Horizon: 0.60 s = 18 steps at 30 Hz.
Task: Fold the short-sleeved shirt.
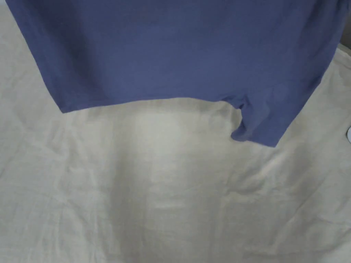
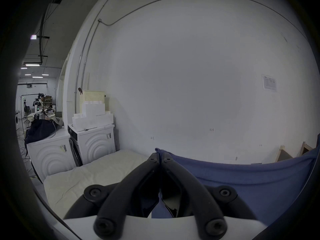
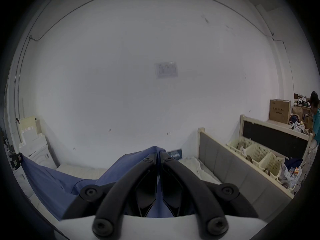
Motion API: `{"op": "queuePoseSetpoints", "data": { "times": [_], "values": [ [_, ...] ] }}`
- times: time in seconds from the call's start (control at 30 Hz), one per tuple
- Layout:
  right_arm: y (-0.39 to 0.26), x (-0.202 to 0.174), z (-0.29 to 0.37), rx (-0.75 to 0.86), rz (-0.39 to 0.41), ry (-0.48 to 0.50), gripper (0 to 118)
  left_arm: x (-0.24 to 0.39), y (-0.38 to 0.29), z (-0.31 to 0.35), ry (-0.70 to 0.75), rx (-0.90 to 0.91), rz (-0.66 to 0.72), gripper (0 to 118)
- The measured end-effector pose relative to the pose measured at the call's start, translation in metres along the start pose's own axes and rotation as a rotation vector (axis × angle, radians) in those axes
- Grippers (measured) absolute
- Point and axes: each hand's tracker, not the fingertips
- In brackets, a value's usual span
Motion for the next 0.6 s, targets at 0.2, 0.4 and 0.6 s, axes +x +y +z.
{"op": "queuePoseSetpoints", "data": {
  "times": [0.2, 0.4, 0.6],
  "values": [
    [0.024, -0.011, -0.021, 0.076, 0.026, -0.020, 1, 0.017, 0.005, -0.021, 0.010, 0.063, -0.012, 0],
    [0.001, -0.007, -0.040, 0.051, 0.033, -0.020, 1, 0.023, -0.030, -0.046, 0.003, 0.041, -0.040, 0],
    [-0.066, 0.009, -0.069, -0.104, 0.056, -0.043, 1, 0.030, -0.102, -0.060, -0.016, -0.084, -0.047, 0]
  ]
}}
